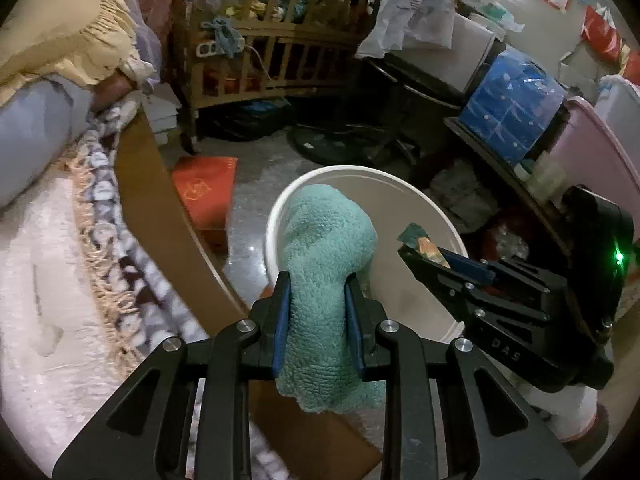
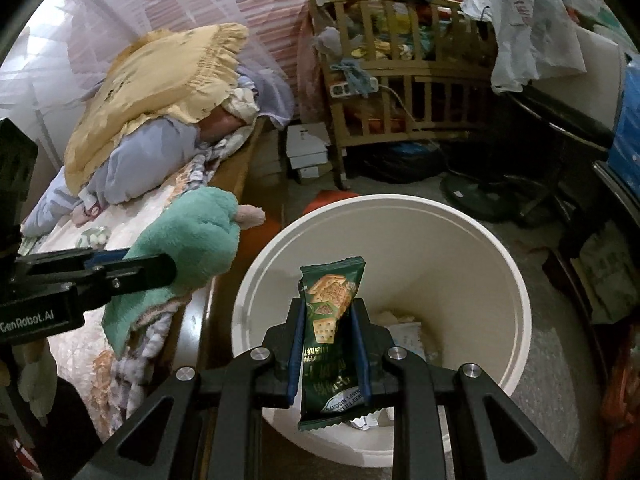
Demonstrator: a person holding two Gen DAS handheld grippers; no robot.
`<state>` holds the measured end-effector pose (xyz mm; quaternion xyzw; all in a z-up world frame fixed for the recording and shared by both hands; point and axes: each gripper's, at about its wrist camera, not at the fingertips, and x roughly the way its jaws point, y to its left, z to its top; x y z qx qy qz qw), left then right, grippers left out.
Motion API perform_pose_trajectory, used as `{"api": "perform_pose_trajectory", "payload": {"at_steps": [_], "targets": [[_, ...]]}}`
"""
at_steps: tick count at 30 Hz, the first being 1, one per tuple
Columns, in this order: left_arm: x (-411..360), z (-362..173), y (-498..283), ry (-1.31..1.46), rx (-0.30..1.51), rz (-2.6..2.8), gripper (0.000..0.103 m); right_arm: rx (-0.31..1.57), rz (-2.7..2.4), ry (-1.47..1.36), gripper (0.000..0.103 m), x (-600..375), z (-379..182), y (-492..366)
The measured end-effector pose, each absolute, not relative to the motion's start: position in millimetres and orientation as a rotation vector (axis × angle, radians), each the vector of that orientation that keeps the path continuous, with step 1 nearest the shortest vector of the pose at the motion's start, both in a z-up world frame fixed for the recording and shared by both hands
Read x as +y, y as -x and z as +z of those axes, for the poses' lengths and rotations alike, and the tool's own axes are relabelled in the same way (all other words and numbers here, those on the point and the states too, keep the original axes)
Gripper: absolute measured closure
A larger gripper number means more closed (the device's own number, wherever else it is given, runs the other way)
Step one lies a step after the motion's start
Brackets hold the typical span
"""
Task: Collect trash
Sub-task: 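Open both tools over the bucket to drop towel and bag, then return both tools to the remaining trash on the bed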
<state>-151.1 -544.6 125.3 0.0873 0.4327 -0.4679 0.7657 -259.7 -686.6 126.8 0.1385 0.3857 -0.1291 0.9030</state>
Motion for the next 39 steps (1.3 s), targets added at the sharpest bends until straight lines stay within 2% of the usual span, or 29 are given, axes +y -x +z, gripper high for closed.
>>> {"api": "perform_pose_trajectory", "payload": {"at_steps": [4, 5, 7, 8, 24, 35, 39], "targets": [[-551.6, 119.4, 147.1, -0.133, 0.967, -1.055, 0.078, 0.786, -0.314, -0.298, 0.082, -694.4, 126.7, 257.1], [-552.8, 118.1, 146.1, -0.116, 0.974, -1.065, 0.072, 0.784, -0.327, -0.296, 0.078, -694.9, 126.6, 256.3], [-553.9, 118.5, 146.9, -0.099, 0.976, -1.091, 0.061, 0.783, -0.377, -0.298, 0.050, -698.8, 125.4, 256.5], [-552.8, 119.9, 148.3, -0.095, 0.966, -1.100, 0.054, 0.783, -0.389, -0.307, 0.048, -699.5, 124.9, 257.8], [-503.8, 136.0, 133.2, -0.154, 0.912, -0.928, 0.053, 0.804, -0.282, -0.310, 0.048, -664.4, 123.8, 244.3], [-418.1, 140.6, 95.2, -0.169, 0.854, -0.716, 0.053, 0.815, -0.117, -0.264, 0.047, -594.9, 129.7, 195.9], [-379.7, 136.1, 78.8, -0.158, 0.858, -0.644, 0.053, 0.824, -0.047, -0.247, 0.044, -564.2, 130.5, 172.8]]}}
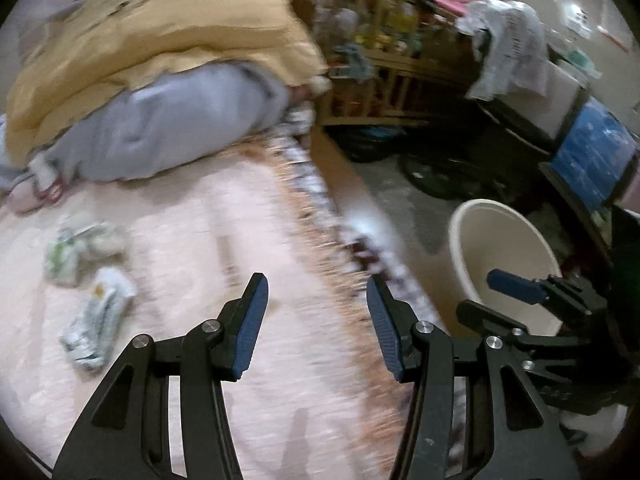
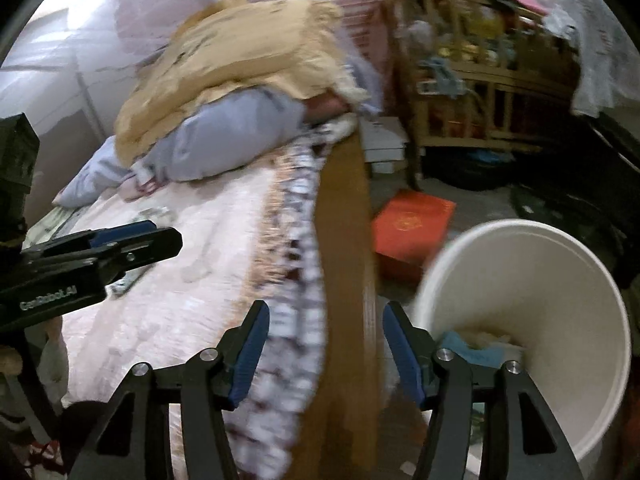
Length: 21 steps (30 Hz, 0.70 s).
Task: Collect trash
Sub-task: 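Return both tools to the remaining trash on the bed, then grasp the white milk pouch with the left tool while the right tool grasps a white plush toy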
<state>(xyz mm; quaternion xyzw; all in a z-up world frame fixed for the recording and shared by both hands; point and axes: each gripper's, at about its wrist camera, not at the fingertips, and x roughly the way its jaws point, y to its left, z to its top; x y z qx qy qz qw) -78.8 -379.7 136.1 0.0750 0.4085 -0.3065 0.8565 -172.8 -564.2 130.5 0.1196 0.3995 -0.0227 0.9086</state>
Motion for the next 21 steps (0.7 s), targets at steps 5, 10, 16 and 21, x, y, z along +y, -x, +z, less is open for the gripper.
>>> {"api": "perform_pose_trajectory", "payload": {"at_steps": [5, 10, 16, 21], "targets": [[-319.2, 122.9, 54.5, -0.115, 0.884, -0.557, 0.053, 0.845, 0.052, -0.209, 0.042, -521.0, 128.6, 145.6], [-262.4, 102.3, 29.5, -0.115, 0.912, -0.457, 0.049, 0.870, 0.122, -0.174, 0.042, -486.7, 122.8, 126.1], [-222.0, 70.1, -8.1, -0.138, 0.969, -0.408, 0.049, 0.905, 0.185, -0.153, 0.039, -459.0, 113.5, 104.5], [-220.7, 44.6, -30.4, -0.215, 1.009, -0.422, 0.049, 0.919, 0.230, -0.129, 0.036, -441.5, 109.5, 87.5]]}}
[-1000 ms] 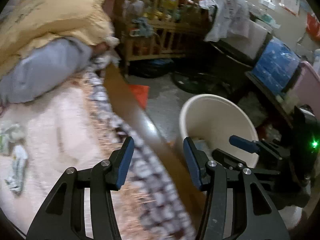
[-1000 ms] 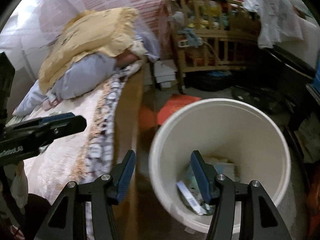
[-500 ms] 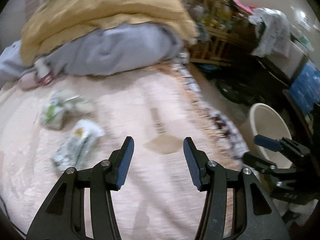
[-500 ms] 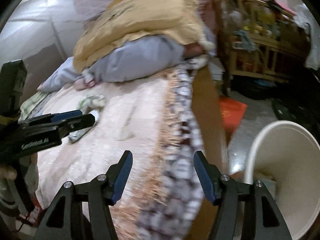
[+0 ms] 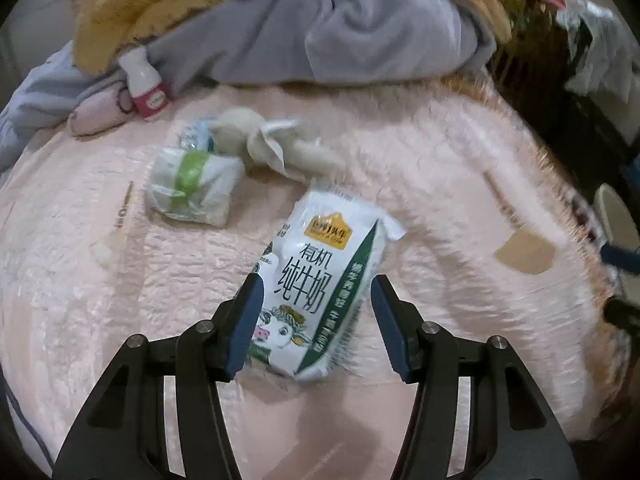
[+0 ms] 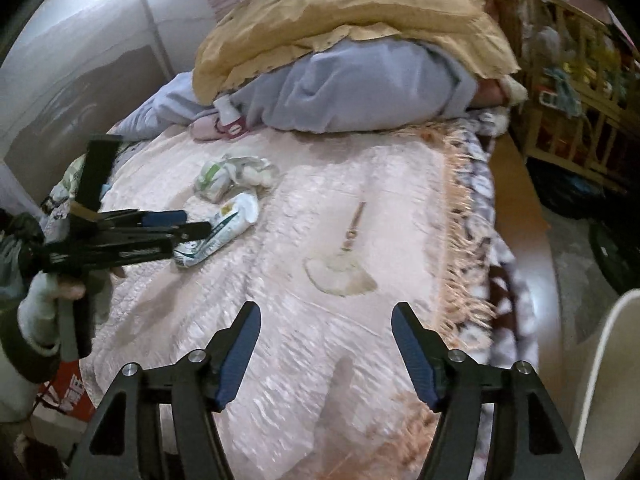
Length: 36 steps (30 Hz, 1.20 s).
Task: Collect trash
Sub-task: 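Grasp the white milk pouch with the left tool while the right tool grasps a white plush toy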
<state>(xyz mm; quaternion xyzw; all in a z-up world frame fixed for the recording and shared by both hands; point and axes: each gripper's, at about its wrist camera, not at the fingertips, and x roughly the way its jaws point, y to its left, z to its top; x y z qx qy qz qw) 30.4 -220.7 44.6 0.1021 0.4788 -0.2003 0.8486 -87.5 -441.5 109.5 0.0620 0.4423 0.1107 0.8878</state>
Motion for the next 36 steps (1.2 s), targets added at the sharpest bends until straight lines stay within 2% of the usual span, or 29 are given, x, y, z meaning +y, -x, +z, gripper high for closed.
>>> {"api": "perform_pose_trajectory", "payload": {"at_steps": [3, 8, 10, 12, 15, 20, 22, 25, 27, 30, 31, 32, 33, 36], "targets": [[-226.4, 25.9, -37.8, -0.270, 1.038, -0.417, 0.048, 0.927, 0.260, -0.107, 0.032, -430.8, 108.8, 73.3], [-222.6, 23.9, -38.9, -0.285, 1.013, -0.419, 0.046, 0.933, 0.320, -0.065, 0.031, -409.9, 107.1, 45.8], [-211.3, 26.0, -39.2, -0.238, 1.033, -0.432, 0.052, 0.942, 0.345, -0.056, 0.031, -400.9, 105.9, 31.7], [-193.9, 31.5, -35.4, -0.188, 1.032, -0.443, 0.064, 0.945, 0.378, -0.043, 0.031, -389.7, 105.4, 17.9], [-166.3, 46.0, -29.5, -0.125, 1.026, -0.398, 0.075, 0.947, 0.418, -0.027, 0.031, -373.0, 102.9, -4.6], [-141.4, 59.7, -21.4, -0.056, 1.023, -0.391, 0.078, 0.961, 0.456, -0.036, 0.031, -346.9, 95.7, -53.7], [-138.9, 58.3, -21.5, -0.036, 1.024, -0.405, 0.078, 0.962, 0.462, -0.068, 0.031, -339.4, 92.4, -76.0], [-136.0, 53.9, -26.1, -0.020, 1.033, -0.415, 0.073, 0.966, 0.443, -0.082, 0.031, -328.5, 86.8, -106.8], [-137.7, 46.5, -32.8, -0.011, 1.049, -0.413, 0.065, 0.984, 0.446, -0.090, 0.031, -319.3, 78.6, -128.8], [-139.8, 42.7, -35.1, -0.023, 1.050, -0.421, 0.062, 1.002, 0.438, -0.080, 0.033, -308.2, 66.0, -148.9], [-142.1, 42.2, -35.7, -0.029, 1.047, -0.433, 0.061, 1.012, 0.442, -0.078, 0.037, -304.5, 60.9, -154.2], [-144.6, 41.0, -36.7, -0.037, 1.050, -0.442, 0.052, 1.027, 0.454, -0.075, 0.052, -301.1, 54.4, -157.6], [-145.5, 39.4, -37.9, -0.043, 1.055, -0.444, 0.048, 1.045, 0.454, -0.057, 0.054, -297.4, 47.1, -160.0], [-146.6, 35.3, -42.9, -0.049, 1.055, -0.450, 0.047, 1.022, 0.461, -0.032, 0.062, -297.8, 46.3, -153.8]]}}
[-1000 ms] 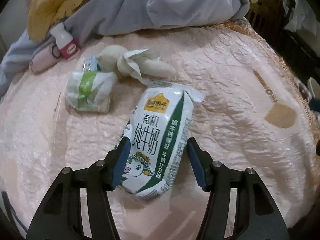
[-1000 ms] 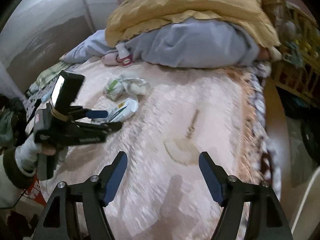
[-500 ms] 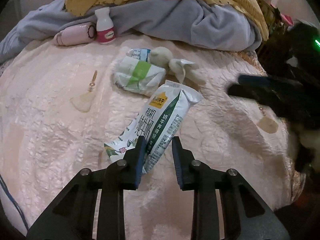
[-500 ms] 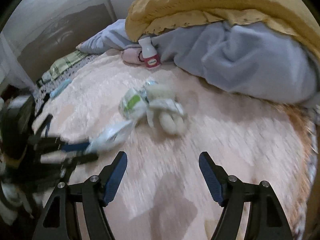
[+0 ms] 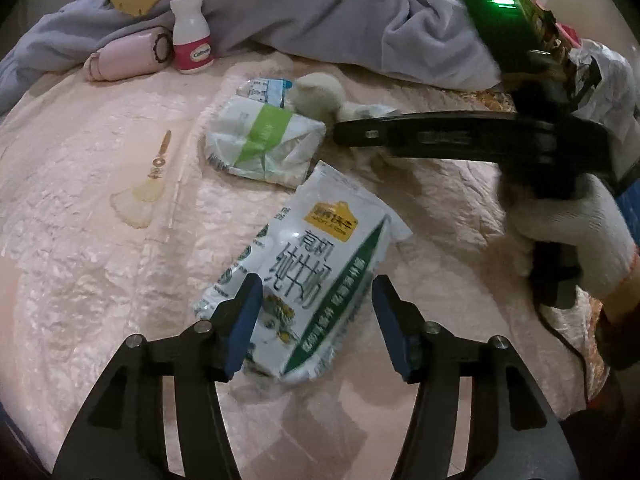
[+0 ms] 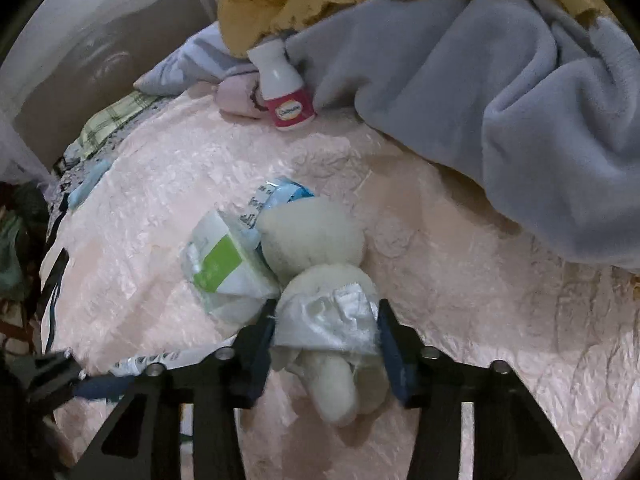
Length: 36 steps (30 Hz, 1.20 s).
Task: Collect trash
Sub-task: 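Grasp the white milk pouch with the left tool while the right tool grasps a white plush toy, then carry the milk pouch and plush toy over the white bucket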
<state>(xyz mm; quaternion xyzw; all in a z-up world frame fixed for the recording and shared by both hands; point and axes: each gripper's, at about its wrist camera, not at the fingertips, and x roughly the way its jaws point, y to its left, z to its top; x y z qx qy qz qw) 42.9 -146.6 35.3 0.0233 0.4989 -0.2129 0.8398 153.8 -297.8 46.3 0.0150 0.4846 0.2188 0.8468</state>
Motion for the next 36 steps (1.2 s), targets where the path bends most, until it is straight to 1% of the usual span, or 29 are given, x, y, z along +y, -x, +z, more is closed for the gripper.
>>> {"api": "perform_pose_trajectory", "payload": {"at_steps": [1, 3, 5, 10, 14, 16, 18, 20, 23, 26, 28, 29, 30, 31, 32, 36], "targets": [[-146.8, 34.5, -44.8, -0.052, 1.051, -0.448, 0.045, 1.011, 0.471, -0.040, 0.062, -301.6, 50.1, -149.1], [-147.9, 32.0, -50.2, -0.060, 1.052, -0.439, 0.039, 0.975, 0.463, -0.042, 0.062, -314.2, 60.7, -136.1], [-155.2, 30.0, -54.0, -0.089, 1.054, -0.442, 0.037, 0.945, 0.464, -0.048, 0.062, -327.2, 71.6, -118.1], [-174.6, 28.5, -62.8, -0.204, 1.040, -0.410, 0.037, 0.900, 0.473, -0.089, 0.062, -361.5, 94.8, -59.0], [-166.3, 41.1, -62.2, -0.121, 1.020, -0.440, 0.037, 0.883, 0.468, -0.113, 0.062, -379.3, 107.7, -18.3], [-162.9, 48.4, -62.1, -0.123, 0.996, -0.445, 0.036, 0.878, 0.471, -0.136, 0.062, -386.9, 111.7, -2.1], [-163.3, 52.0, -64.5, -0.164, 0.975, -0.438, 0.029, 0.874, 0.463, -0.132, 0.062, -391.1, 114.4, 11.1], [-168.5, 47.3, -67.7, -0.235, 0.977, -0.431, 0.027, 0.879, 0.458, -0.126, 0.062, -394.0, 116.2, 19.8], [-177.6, 28.8, -76.8, -0.293, 1.042, -0.441, 0.027, 0.876, 0.455, -0.144, 0.062, -396.1, 117.7, 28.8], [-184.1, 19.3, -76.1, -0.329, 1.044, -0.431, 0.027, 0.870, 0.458, -0.161, 0.062, -394.3, 116.3, 34.7], [-179.4, 21.4, -78.1, -0.262, 1.053, -0.437, 0.040, 0.871, 0.453, -0.156, 0.062, -396.3, 114.4, 39.9], [-175.0, 24.2, -78.5, -0.211, 1.061, -0.438, 0.062, 0.873, 0.450, -0.155, 0.062, -396.4, 113.4, 41.8], [-171.9, 26.3, -78.6, -0.182, 1.070, -0.435, 0.075, 0.875, 0.448, -0.158, 0.062, -397.3, 112.5, 44.5], [-168.9, 29.2, -77.1, -0.156, 1.074, -0.429, 0.082, 0.875, 0.446, -0.163, 0.062, -398.7, 112.1, 47.4], [-166.6, 32.2, -74.3, -0.131, 1.084, -0.428, 0.086, 0.873, 0.443, -0.168, 0.062, -400.6, 112.1, 50.5], [-173.5, 40.6, -55.5, -0.069, 1.091, -0.455, 0.087, 0.855, 0.427, -0.190, 0.062, -409.3, 116.0, 64.0]]}}
